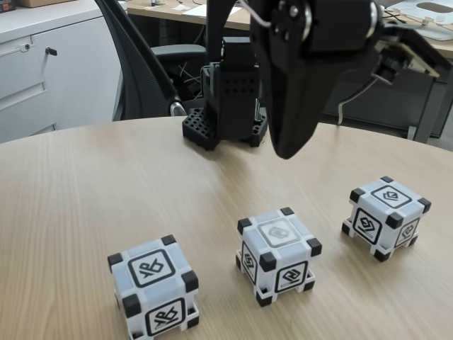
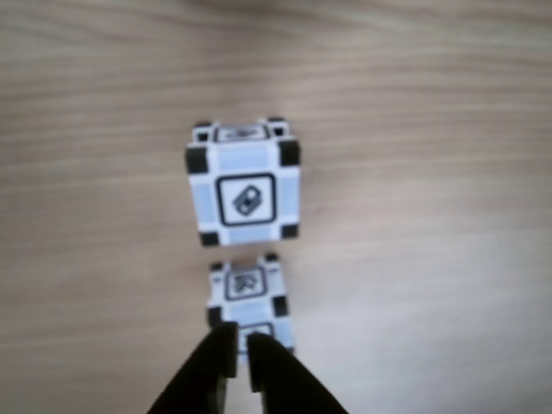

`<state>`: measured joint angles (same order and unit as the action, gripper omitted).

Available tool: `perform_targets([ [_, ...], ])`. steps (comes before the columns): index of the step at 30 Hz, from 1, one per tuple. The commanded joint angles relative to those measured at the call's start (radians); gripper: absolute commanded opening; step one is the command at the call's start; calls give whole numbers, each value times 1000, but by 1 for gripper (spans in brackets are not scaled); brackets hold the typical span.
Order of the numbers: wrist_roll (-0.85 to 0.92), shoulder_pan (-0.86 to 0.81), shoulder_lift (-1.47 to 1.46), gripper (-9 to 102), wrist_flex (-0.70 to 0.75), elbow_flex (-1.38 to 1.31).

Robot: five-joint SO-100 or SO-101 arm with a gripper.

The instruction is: Stack cubes from left to right.

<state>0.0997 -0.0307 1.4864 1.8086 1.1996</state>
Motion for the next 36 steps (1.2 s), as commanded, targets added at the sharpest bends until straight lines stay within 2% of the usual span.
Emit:
perform_targets([
  [1, -40, 6, 52, 0, 14, -8],
  [15, -115, 337, 48, 0, 14, -8],
  [30, -152, 403, -55, 0, 12, -6],
  [36, -342, 405, -91, 0, 12, -6],
])
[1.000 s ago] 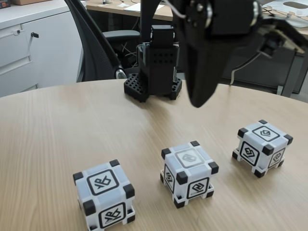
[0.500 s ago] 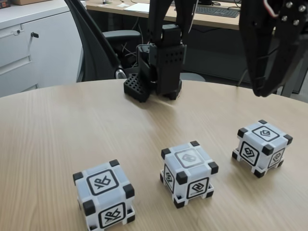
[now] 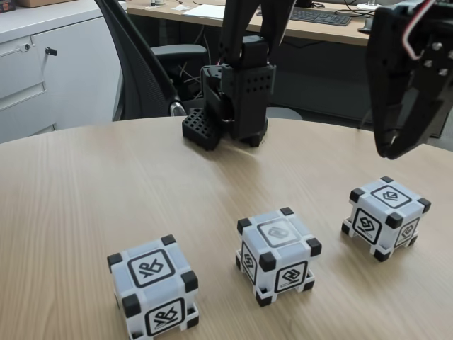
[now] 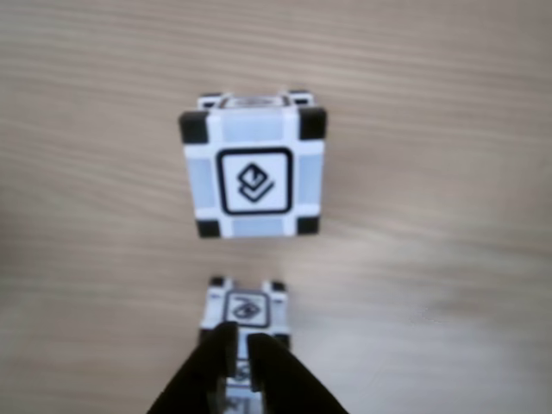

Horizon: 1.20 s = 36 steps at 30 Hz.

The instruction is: Stack cubes from left to right.

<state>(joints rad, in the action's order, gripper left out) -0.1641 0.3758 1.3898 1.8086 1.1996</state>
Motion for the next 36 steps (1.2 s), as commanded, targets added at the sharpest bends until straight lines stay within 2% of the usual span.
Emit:
perform_targets([
  [1, -104, -2, 6, 0, 12, -6],
  [9, -5, -5, 6, 0, 12, -6],
  [14, 5, -3, 5, 28, 12, -6],
  [17, 48, -3, 5, 37, 12, -6],
  [21, 71, -2, 5, 43, 14, 5],
  [29, -21, 74, 21, 46, 11, 245],
  [36, -48, 84, 9, 46, 2, 267],
])
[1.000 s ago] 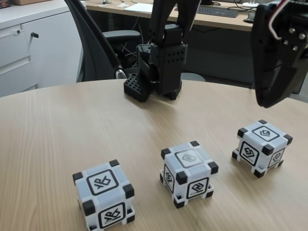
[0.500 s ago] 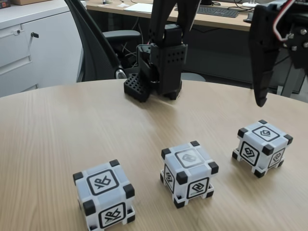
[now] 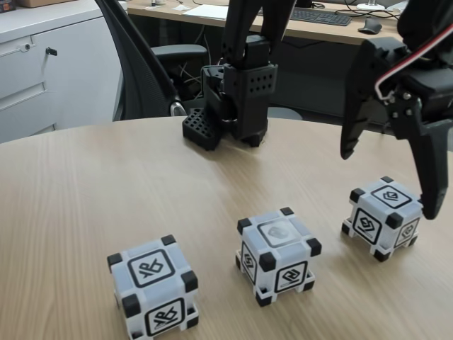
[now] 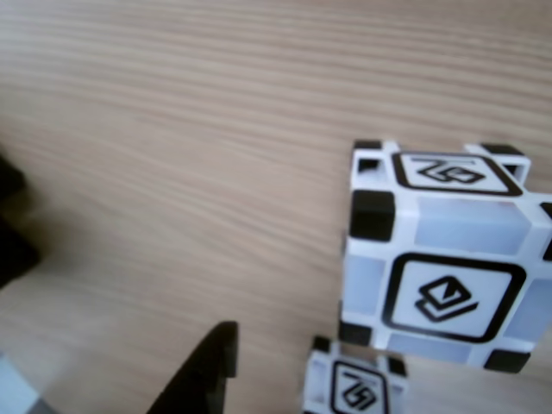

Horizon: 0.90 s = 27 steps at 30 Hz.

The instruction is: Stack cubes from left to right.

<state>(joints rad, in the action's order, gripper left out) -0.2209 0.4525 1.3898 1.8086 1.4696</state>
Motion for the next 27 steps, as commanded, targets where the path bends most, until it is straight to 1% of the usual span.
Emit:
perform_targets([
  [1, 11, 2, 9, 46, 0, -8],
  [12, 63, -8, 3, 46, -5, -11],
  [18, 72, -9, -91, 47, -5, -14],
  [23, 92, -9, -103, 47, -8, -15],
  [27, 107, -11, -104, 47, -51, -61],
])
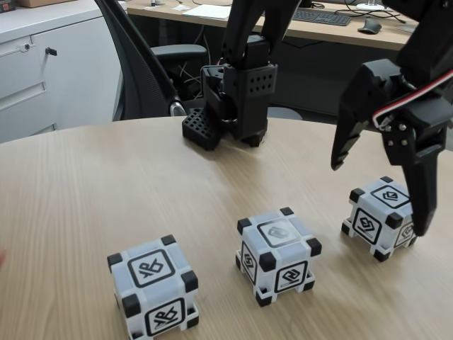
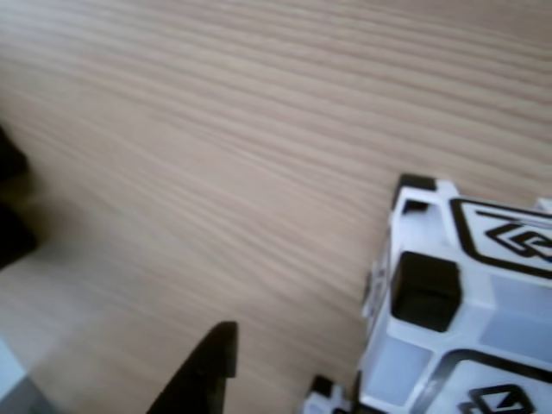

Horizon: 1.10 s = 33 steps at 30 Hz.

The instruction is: Stack cubes from left to right.

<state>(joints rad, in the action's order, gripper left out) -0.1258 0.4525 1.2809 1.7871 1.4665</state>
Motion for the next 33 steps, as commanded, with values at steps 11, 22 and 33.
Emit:
perform_targets([
  [11, 23, -9, -101, 46, -43, -181],
  [22, 2, -9, -126, 45, -43, -170],
  [33, -9, -9, -127, 41, -44, -166],
])
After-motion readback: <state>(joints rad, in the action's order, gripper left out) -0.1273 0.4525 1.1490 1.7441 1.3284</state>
